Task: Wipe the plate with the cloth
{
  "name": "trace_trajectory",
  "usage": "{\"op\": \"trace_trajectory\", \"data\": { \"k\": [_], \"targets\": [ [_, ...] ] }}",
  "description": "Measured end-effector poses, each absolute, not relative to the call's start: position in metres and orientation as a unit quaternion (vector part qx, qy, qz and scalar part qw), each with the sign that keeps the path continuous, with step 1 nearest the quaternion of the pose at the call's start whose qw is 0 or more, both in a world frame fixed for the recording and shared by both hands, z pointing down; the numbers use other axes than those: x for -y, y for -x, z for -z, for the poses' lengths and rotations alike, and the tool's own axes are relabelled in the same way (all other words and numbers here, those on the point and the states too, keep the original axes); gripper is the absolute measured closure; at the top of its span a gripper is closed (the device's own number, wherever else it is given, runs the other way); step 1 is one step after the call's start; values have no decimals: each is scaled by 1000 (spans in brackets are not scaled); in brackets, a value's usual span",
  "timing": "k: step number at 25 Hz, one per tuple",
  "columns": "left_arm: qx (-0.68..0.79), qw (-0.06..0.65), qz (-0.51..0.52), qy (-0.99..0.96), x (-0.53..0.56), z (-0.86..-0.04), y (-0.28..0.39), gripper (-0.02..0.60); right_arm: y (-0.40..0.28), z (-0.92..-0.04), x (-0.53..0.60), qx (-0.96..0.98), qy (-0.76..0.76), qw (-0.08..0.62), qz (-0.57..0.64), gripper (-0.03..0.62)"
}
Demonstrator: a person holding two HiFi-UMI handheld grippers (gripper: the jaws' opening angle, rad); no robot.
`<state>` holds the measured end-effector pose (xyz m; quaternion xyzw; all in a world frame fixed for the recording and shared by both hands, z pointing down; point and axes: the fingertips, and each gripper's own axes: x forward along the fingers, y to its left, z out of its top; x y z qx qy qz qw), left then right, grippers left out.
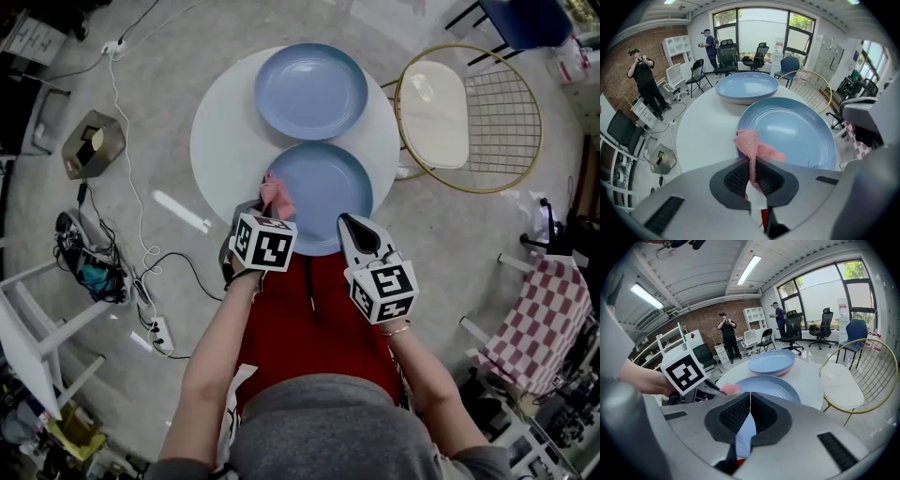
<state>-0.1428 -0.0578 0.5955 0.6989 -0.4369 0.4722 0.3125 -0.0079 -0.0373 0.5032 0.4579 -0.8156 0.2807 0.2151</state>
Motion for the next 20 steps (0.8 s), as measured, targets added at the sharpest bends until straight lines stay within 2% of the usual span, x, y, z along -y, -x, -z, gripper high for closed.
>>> {"op": "trace_trajectory", "data": {
  "k": [11,20],
  "targets": [
    [460,296,-428,-720,71,-549,160,552,-28,-495,27,777,-522,190,-296,564],
    [404,312,-383,-770,59,-525,68,552,-72,-494,3,761,-544,177,-307,564]
  ]
}}
